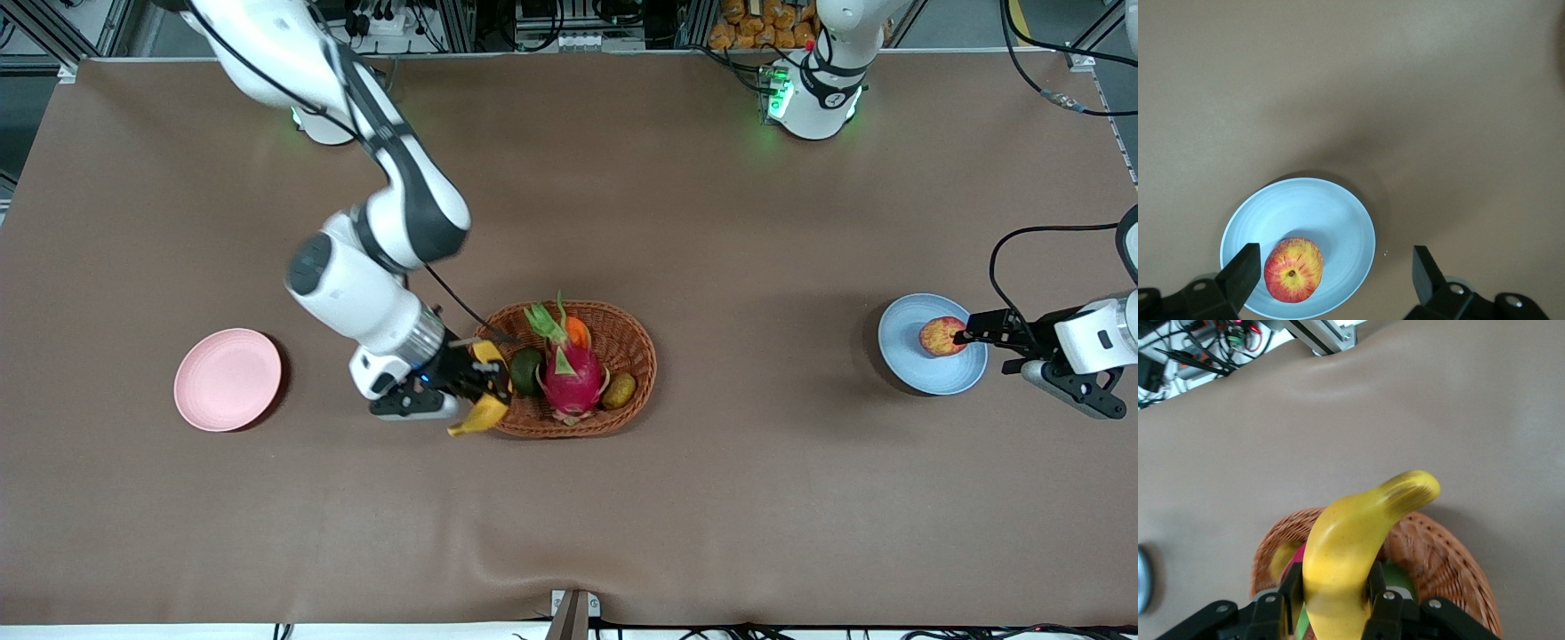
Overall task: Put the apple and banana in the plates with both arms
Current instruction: 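Carry the banana to the pink plate while the left gripper withdraws, then lower the banana onto the pink plate and open the right gripper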
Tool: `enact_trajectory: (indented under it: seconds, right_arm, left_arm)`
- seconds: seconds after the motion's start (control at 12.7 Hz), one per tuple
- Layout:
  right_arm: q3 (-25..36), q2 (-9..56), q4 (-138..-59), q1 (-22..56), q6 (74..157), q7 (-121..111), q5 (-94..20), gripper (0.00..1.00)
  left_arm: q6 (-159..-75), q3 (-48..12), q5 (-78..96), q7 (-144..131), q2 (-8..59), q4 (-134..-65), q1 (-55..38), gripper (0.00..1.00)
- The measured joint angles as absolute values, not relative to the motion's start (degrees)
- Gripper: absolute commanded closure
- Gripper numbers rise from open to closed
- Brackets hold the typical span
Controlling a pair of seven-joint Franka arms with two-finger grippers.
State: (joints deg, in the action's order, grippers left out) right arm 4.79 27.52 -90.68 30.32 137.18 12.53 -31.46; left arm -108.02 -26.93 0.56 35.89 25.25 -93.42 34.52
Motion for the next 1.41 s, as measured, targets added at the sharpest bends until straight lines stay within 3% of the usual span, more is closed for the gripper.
enact_trajectory:
  seconds: [0.47, 0.63, 0.94, 1.18, 1.41]
  right_arm:
    - [9.91, 22.08, -91.37, 23.97, 118.70, 12.25, -26.64, 1.00]
    - [12.38, 21.30, -92.35, 22.71, 114.38, 12.06, -19.88, 1.00]
    - [14.23, 19.91, -99.10, 15.05, 113.86, 0.71, -16.52, 1.00]
    - [14.37, 20.13, -103.27, 6.50, 115.56, -9.66, -16.49, 1.00]
    - [14.32, 22.21, -106.01, 2.93, 119.73, -14.16, -16.50, 1.00]
  left_arm:
    - [-104.76, -26.96, -0.51, 31.90, 23.21, -91.27, 30.61, 0.00]
    - [-102.73, -22.15, -0.53, 30.71, 20.98, -90.61, 24.03, 0.00]
    - [-98.81, -6.74, -0.52, 23.71, 15.42, -90.33, 6.16, 0.00]
    - [-94.35, -4.48, -0.52, 13.33, 11.56, -90.17, 2.21, 0.00]
    - [-90.32, -0.70, -0.52, 7.80, 7.79, -90.15, -1.46, 0.00]
